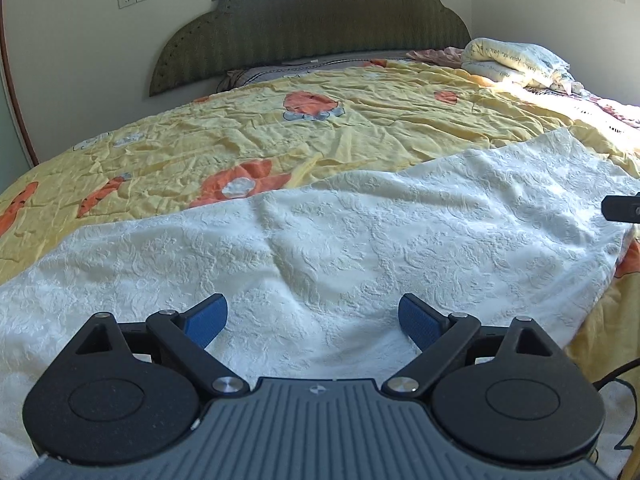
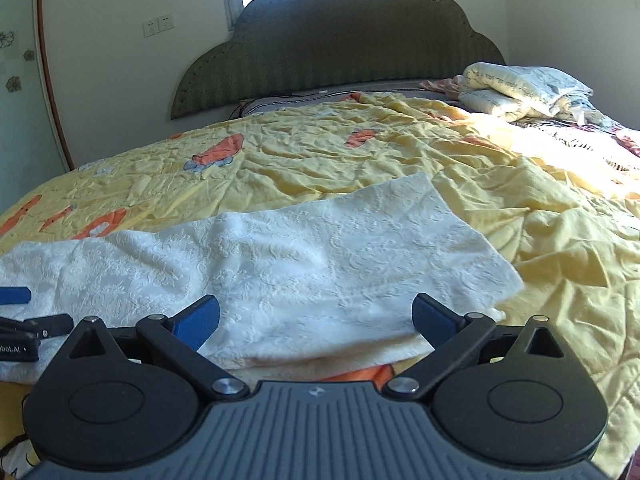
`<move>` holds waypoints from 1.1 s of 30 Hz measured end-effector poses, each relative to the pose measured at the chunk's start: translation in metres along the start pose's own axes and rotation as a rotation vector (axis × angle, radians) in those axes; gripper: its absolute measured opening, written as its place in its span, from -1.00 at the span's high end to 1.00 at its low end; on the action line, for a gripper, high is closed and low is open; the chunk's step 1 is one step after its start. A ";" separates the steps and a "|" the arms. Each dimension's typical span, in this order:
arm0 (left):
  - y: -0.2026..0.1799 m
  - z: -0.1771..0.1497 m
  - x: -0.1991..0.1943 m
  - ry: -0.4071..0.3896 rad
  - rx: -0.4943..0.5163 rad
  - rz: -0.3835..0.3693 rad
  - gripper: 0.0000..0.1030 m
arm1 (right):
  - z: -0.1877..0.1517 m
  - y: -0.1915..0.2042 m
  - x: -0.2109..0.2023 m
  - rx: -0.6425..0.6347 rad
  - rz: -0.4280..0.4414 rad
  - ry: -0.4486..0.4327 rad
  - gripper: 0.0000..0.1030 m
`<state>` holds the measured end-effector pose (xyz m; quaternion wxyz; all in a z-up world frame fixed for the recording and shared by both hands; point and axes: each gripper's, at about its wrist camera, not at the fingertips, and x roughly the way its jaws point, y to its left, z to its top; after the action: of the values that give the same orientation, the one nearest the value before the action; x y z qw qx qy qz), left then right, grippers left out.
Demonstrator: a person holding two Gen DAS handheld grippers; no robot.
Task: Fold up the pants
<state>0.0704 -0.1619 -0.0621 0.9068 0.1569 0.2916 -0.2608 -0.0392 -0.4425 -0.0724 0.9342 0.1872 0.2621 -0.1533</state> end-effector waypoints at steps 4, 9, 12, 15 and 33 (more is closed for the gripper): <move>0.006 0.000 -0.001 0.012 -0.033 -0.021 -0.86 | -0.001 -0.018 -0.012 0.087 -0.025 -0.001 -1.00; 0.014 -0.001 0.001 0.025 -0.083 -0.030 -0.86 | -0.014 -0.048 -0.006 0.329 0.060 0.045 -1.00; 0.010 -0.001 -0.001 0.018 -0.068 -0.015 -0.87 | -0.018 -0.063 0.001 0.490 0.167 0.018 -1.00; 0.009 0.000 -0.002 0.022 -0.061 -0.017 -0.86 | -0.019 -0.078 0.011 0.644 0.249 -0.025 -1.00; 0.002 0.052 0.013 0.066 -0.108 -0.059 -0.85 | -0.013 -0.111 0.052 0.765 0.145 -0.085 0.56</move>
<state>0.1036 -0.1877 -0.0290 0.8959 0.1074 0.3396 -0.2657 -0.0451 -0.5452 -0.1410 0.8155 0.5334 0.1331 -0.1810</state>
